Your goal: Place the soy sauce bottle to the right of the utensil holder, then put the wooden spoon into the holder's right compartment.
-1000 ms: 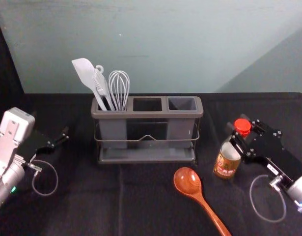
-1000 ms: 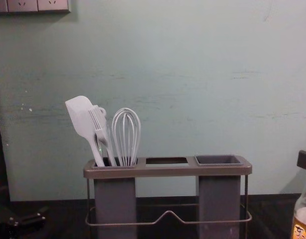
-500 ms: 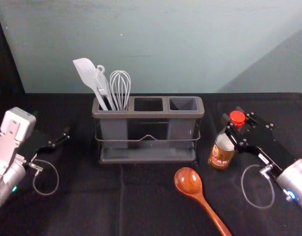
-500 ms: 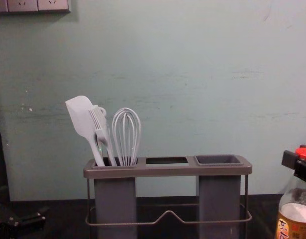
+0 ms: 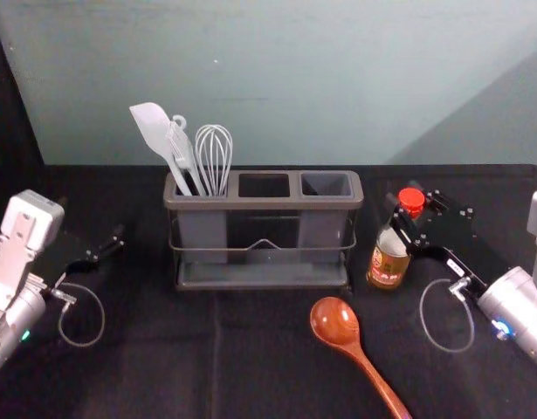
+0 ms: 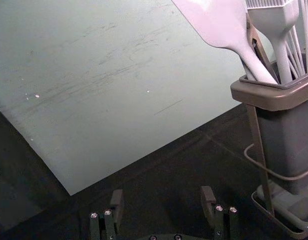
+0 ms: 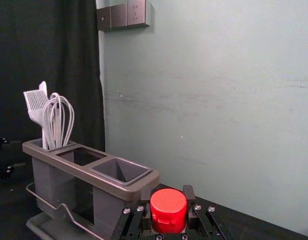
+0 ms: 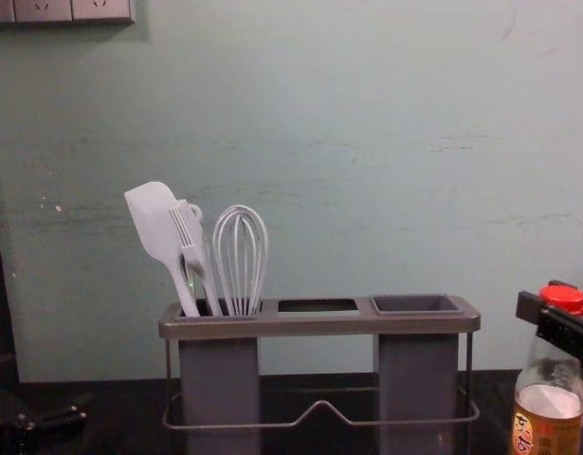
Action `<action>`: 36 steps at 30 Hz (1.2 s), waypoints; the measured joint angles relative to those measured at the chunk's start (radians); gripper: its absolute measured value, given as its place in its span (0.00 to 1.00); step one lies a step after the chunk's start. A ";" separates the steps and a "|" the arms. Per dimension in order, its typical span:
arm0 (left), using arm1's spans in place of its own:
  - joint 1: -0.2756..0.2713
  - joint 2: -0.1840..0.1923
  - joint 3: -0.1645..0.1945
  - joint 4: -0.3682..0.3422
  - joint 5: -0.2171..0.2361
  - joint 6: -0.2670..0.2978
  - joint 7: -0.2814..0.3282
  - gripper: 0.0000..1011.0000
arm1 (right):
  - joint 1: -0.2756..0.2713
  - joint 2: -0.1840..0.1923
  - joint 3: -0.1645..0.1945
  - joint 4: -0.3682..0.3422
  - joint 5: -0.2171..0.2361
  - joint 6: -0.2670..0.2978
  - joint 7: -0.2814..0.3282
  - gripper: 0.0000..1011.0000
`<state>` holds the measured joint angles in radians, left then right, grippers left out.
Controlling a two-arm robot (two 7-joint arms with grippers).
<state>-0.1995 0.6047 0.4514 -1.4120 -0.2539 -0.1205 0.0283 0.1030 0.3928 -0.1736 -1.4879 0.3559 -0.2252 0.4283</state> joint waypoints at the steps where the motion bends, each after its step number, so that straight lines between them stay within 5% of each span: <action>1: 0.000 0.000 0.000 0.000 0.000 0.000 0.000 1.00 | 0.005 -0.002 -0.002 0.005 -0.002 0.000 0.001 0.38; 36: 0.000 0.000 0.000 0.000 0.000 0.000 0.000 1.00 | 0.072 -0.041 -0.017 0.089 0.022 -0.010 0.013 0.38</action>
<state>-0.1995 0.6047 0.4514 -1.4120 -0.2539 -0.1205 0.0283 0.1750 0.3519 -0.1908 -1.3989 0.3781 -0.2351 0.4414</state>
